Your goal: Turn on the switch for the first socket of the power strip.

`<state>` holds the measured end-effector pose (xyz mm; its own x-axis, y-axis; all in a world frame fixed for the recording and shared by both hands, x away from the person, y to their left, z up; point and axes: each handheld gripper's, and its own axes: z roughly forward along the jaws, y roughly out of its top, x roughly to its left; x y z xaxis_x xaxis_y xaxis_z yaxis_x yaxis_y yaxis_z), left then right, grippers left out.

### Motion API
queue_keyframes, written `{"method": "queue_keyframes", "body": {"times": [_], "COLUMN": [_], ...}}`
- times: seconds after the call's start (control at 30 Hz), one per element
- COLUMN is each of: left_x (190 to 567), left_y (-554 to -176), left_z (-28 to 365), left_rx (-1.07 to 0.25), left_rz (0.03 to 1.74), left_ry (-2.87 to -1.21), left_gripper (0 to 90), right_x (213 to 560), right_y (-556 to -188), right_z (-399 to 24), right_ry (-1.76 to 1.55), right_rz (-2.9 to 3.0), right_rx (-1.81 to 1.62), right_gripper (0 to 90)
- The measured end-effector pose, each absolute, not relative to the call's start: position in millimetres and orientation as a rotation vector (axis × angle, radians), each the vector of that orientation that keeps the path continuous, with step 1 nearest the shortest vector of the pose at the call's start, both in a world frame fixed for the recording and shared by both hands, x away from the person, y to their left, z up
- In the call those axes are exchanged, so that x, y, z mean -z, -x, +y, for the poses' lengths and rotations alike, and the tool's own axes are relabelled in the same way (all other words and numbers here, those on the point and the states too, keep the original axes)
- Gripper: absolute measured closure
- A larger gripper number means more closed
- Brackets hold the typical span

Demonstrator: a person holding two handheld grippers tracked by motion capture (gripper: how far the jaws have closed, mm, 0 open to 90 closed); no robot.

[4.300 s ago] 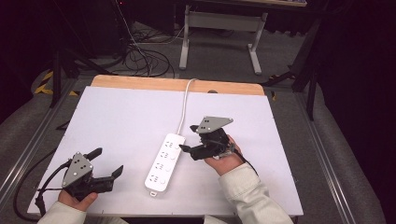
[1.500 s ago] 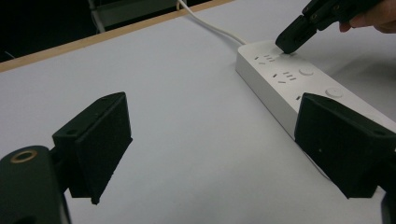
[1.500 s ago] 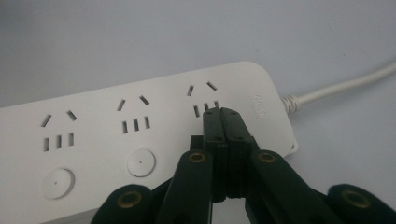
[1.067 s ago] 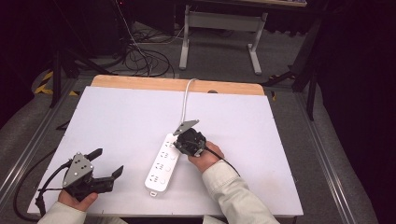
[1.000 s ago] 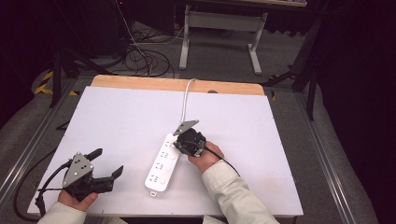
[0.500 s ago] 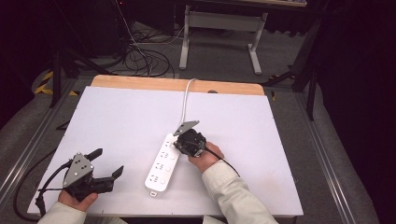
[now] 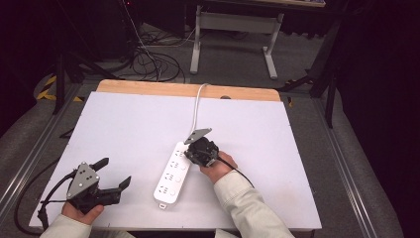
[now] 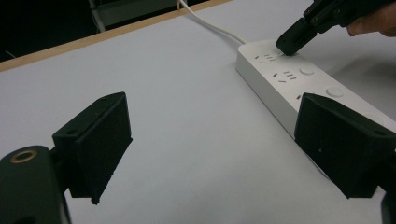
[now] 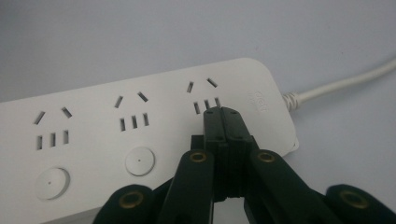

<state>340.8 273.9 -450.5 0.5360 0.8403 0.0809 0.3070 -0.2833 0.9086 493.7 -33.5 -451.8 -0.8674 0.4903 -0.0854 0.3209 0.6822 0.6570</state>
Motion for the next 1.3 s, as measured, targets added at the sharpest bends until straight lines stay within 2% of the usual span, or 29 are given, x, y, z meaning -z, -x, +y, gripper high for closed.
{"method": "queue_keyframes", "body": {"times": [0.87, 1.3], "left_x": [451, 451], "left_y": [-341, -341], "left_z": [274, 275], "left_rx": [-0.716, -0.716], "left_rz": [0.946, 0.95], "left_ry": [-1.838, -1.835], "left_gripper": [11.7, 11.6], "right_x": [453, 442], "right_y": [-490, -481], "right_z": [-33, -30], "right_ry": [-0.661, -0.59], "right_rz": [2.612, 2.603], "right_rx": [-0.961, -1.037], "right_gripper": [90.0, 90.0]}}
